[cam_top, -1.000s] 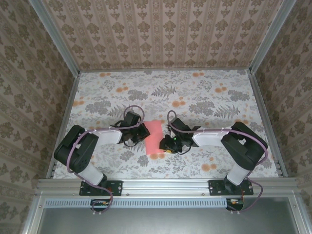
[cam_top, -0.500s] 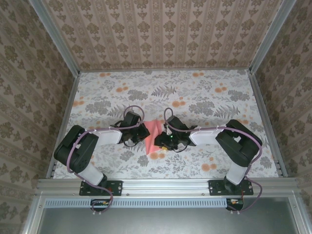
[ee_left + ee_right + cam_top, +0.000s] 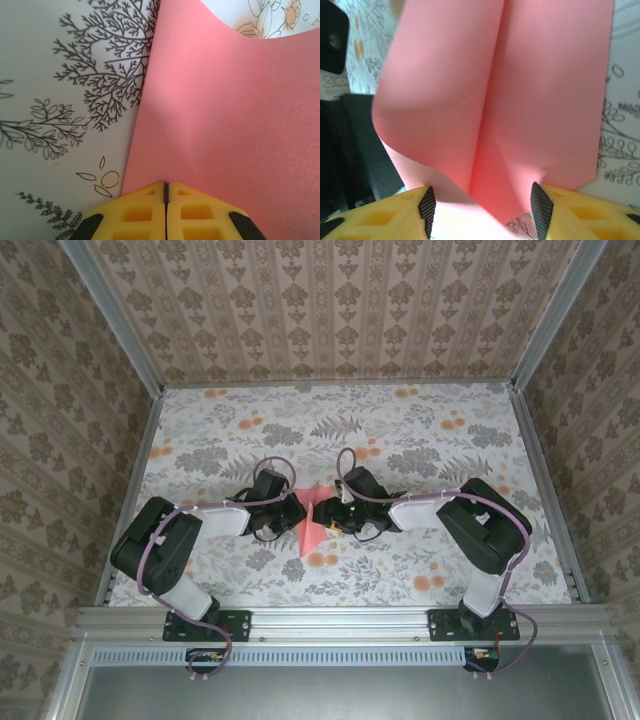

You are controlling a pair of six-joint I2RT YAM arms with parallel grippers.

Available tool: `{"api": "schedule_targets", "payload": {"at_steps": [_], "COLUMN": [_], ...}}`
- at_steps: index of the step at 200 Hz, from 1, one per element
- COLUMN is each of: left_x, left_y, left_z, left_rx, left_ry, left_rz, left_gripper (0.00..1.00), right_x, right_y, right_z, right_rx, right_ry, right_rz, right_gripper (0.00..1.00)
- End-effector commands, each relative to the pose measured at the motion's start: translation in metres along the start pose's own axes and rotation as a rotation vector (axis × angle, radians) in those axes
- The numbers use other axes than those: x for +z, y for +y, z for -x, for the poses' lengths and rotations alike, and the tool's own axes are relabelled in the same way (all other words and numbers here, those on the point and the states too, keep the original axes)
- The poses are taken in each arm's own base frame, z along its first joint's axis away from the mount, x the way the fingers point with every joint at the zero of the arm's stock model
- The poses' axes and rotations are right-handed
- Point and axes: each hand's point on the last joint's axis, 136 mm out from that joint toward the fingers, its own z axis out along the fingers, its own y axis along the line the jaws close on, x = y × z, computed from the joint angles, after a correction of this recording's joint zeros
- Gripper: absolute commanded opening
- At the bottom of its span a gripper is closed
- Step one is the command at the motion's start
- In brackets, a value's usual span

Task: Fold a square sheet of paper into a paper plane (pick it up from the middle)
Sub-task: Third fold the triangle at the center of the table.

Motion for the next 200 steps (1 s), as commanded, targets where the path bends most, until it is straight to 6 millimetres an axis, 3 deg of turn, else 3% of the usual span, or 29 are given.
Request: {"api": "schedule_targets", "payload": {"at_steps": [1,38,107,148,200], "left_x": [0.007,0.007,0.008,0.008,0.008], "left_y": [0.055,0.055,0.056,0.056,0.057], "left_z": [-0.023,-0.022,-0.020,-0.021,-0.021], "left_rx": [-0.068,-0.073,-0.076,-0.075,-0.075], "left_ry": [0.065,0.064,0.062,0.063,0.064], "left_rz": [0.178,0.178,0.178,0.177,0.177], "left_gripper": [0.07,0.07,0.06,0.06,0.06], "right_x": [0.001,-0.004,-0.026,-0.030,-0.040], "right_y": [0.012,0.017,0.015,-0.005,-0.017], "right_z": [0.007,-0.005,-0.034,-0.055,-0.062], "right_rx": [-0.066,-0.048,0.084,0.154,0.189], "right_ry": [-0.005,0.039,0.072,0.126,0.127], "right_rz": [0.042,0.093,0.134,0.053,-0.013], "right_gripper": [0.60,0.65,0.64,0.50,0.36]}}
